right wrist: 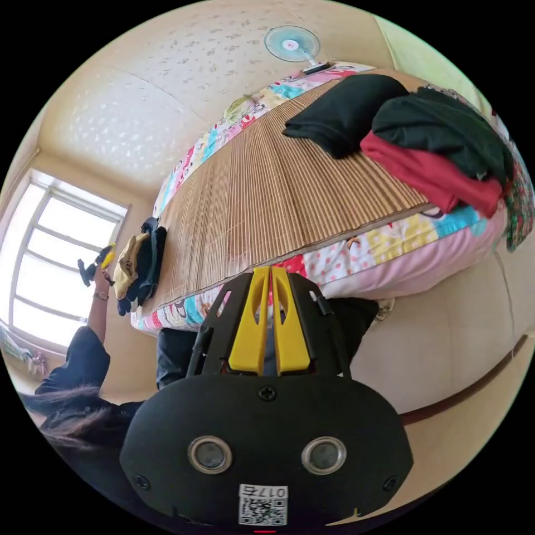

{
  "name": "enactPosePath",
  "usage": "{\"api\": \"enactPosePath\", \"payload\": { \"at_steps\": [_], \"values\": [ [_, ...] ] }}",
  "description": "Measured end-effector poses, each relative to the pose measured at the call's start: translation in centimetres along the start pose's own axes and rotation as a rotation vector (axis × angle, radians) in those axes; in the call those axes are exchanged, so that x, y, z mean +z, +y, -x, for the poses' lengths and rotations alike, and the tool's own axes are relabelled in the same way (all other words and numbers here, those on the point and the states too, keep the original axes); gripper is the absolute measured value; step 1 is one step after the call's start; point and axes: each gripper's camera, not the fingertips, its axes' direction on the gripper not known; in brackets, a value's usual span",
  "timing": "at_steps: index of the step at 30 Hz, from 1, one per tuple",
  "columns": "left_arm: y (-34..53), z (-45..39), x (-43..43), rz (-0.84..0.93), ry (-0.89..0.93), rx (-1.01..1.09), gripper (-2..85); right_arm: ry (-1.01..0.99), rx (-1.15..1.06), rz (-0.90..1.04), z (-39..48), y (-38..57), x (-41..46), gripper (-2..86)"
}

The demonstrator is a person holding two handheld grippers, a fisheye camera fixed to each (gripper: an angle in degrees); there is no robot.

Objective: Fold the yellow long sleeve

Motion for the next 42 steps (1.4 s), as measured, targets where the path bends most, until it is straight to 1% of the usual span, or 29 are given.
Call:
{"api": "enactPosePath", "payload": {
  "at_steps": [2,3,5,7,9,10,11,12,13,15,18,19,21,22,23,24,26,27,29,31,32,34,36,37,38,39,40,41,42],
  "values": [
    [0.3,1.2,3.7,0.097,-0.039,-0.046,12.7,-0.095,-0.008,0.027,0.5,1.1,2.2,0.5],
    [1.7,1.7,3.5,0.002,-0.036,-0.053,11.1,-0.141,-0.036,0.066,1.0,1.8,3.5,0.5],
    [3.5,2.4,3.0,-0.073,-0.016,-0.068,8.4,-0.139,-0.073,0.112,1.8,3.1,4.7,0.4],
    [5.0,3.2,2.2,-0.107,0.043,-0.087,6.1,-0.111,-0.103,0.132,2.3,4.3,5.3,0.4],
    [6.9,5.1,0.5,-0.139,0.282,-0.123,5.0,-0.123,-0.122,0.105,2.2,5.4,4.9,0.4],
    [7.5,5.4,-0.3,-0.168,0.365,-0.120,4.9,-0.136,-0.129,0.092,2.2,5.5,4.6,0.4],
    [8.7,5.7,-2.5,-0.252,0.508,-0.090,4.8,-0.168,-0.143,0.060,2.1,5.6,4.0,0.4],
    [9.8,5.4,-5.2,-0.326,0.594,-0.043,4.6,-0.204,-0.163,0.022,2.2,5.5,3.1,0.5],
    [10.2,5.1,-6.8,-0.359,0.624,-0.005,4.5,-0.222,-0.178,0.003,2.4,5.4,2.7,0.5],
    [11.9,2.9,-13.8,-0.498,0.744,0.194,4.4,-0.288,-0.246,-0.062,3.4,4.5,0.8,0.6],
    [13.6,0.1,-22.3,-0.656,0.887,0.402,4.2,-0.351,-0.317,-0.124,5.4,3.2,-1.3,0.9],
    [13.9,-0.2,-23.8,-0.692,0.928,0.445,4.1,-0.363,-0.334,-0.132,5.9,2.9,-1.8,1.0],
    [15.0,-0.8,-28.8,-0.820,1.123,0.601,4.1,-0.397,-0.418,-0.165,8.2,2.3,-3.6,1.6],
    [15.2,-0.9,-29.6,-0.844,1.176,0.628,4.1,-0.403,-0.441,-0.174,8.8,2.3,-4.1,1.8],
    [15.3,-0.9,-30.7,-0.874,1.302,0.666,4.1,-0.416,-0.490,-0.195,9.9,2.4,-5.1,2.5],
    [15.1,-1.0,-31.0,-0.876,1.432,0.672,4.2,-0.435,-0.534,-0.216,10.7,2.7,-6.1,3.5],
    [14.9,-1.7,-30.8,-0.849,1.586,0.675,4.2,-0.485,-0.591,-0.254,11.6,3.4,-7.6,5.8],
    [14.9,-2.5,-30.2,-0.813,1.641,0.668,4.2,-0.530,-0.616,-0.292,11.7,4.1,-8.7,8.0],
    [15.3,-4.2,-29.0,-0.745,1.690,0.668,4.2,-0.591,-0.619,-0.375,11.2,5.1,-10.3,12.0],
    [15.9,-6.1,-27.4,-0.670,1.746,0.669,4.2,-0.637,-0.557,-0.452,9.9,6.0,-11.2,15.5],
    [16.3,-7.6,-26.0,-0.606,1.807,0.670,4.2,-0.683,-0.519,-0.470,9.1,6.3,-11.1,16.9],
    [16.6,-10.0,-23.7,-0.488,1.902,0.638,4.2,-0.834,-0.510,-0.398,8.5,6.3,-9.4,18.3],
    [17.0,-12.5,-21.1,-0.343,1.969,0.616,4.2,-1.137,-0.501,-0.212,8.8,6.6,-5.5,18.0],
    [17.2,-13.0,-20.5,-0.316,1.974,0.614,4.2,-1.172,-0.496,-0.166,9.2,6.7,-4.5,16.7],
    [17.4,-13.7,-19.7,-0.265,1.981,0.616,4.2,-1.172,-0.513,-0.073,10.2,7.1,-2.8,14.0],
    [17.6,-13.9,-19.0,-0.229,1.975,0.611,4.2,-1.159,-0.572,0.021,11.5,7.6,-1.5,8.3],
    [17.7,-13.8,-18.8,-0.221,1.962,0.604,4.2,-1.178,-0.616,0.055,12.1,7.8,-1.2,5.4],
    [17.9,-13.1,-18.5,-0.226,1.917,0.591,4.2,-1.248,-0.670,0.083,12.7,8.0,-1.3,4.1],
    [18.1,-12.1,-18.4,-0.247,1.867,0.578,4.2,-1.270,-0.654,0.046,12.3,7.8,-2.0,3.2]
  ]
}}
